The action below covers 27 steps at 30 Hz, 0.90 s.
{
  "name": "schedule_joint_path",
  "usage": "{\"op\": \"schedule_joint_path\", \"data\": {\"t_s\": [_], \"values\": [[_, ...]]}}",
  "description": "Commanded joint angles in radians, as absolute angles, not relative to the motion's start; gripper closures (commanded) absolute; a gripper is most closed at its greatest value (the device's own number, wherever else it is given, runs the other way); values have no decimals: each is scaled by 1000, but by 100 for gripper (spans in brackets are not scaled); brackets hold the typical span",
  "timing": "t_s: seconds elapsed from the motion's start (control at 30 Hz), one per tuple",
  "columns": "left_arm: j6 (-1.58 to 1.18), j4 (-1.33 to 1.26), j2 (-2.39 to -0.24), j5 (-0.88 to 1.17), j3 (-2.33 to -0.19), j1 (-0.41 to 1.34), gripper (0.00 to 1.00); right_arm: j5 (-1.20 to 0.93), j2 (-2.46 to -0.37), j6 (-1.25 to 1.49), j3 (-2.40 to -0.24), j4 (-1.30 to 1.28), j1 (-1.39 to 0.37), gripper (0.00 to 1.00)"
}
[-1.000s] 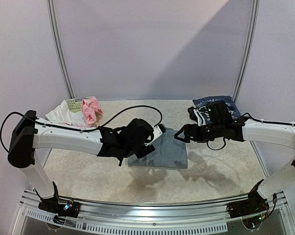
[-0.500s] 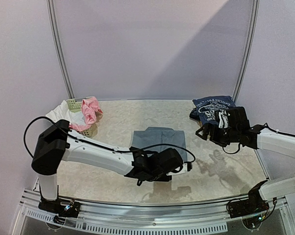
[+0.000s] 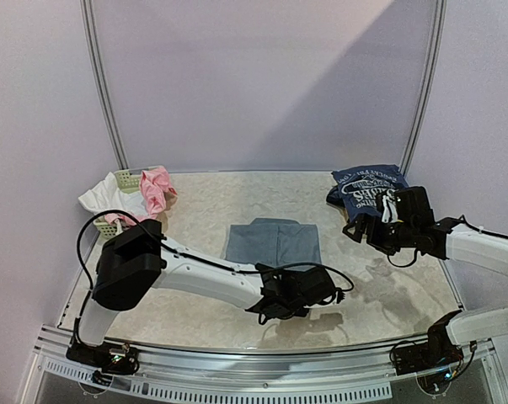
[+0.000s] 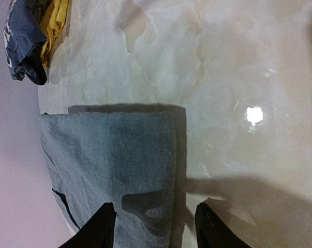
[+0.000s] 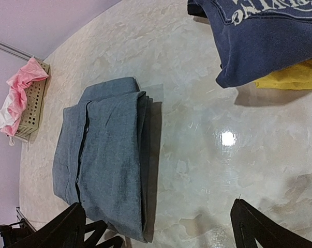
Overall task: Fold and stack the mixed laundry pile
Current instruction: Pick up the square-folded shirt from the center of the board.
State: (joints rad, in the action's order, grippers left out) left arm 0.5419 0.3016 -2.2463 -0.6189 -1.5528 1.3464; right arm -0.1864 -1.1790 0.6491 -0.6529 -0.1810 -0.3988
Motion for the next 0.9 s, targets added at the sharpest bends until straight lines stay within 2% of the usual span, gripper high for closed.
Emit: {"op": "schedule_joint_path", "data": {"t_s": [0.0, 0.13, 0.33, 0.53, 0.87], "values": [[577, 303, -2320, -655, -1571, 1348, 48, -171, -1167, 637, -638, -195, -388, 1], [608, 262, -2353, -696, -1578, 1339, 53, -173, -1173, 632, -637, -192, -385, 1], [637, 207, -2384, -714, -1578, 1327, 68, -177, -1185, 629, -635, -185, -378, 1], [641, 131, -2365, -718, -1540, 1323, 100, -194, -1205, 638, -635, -167, -374, 1], [551, -72, -2190, -617, -1345, 1282, 100, -299, -1260, 696, -651, -108, -371, 1]]}}
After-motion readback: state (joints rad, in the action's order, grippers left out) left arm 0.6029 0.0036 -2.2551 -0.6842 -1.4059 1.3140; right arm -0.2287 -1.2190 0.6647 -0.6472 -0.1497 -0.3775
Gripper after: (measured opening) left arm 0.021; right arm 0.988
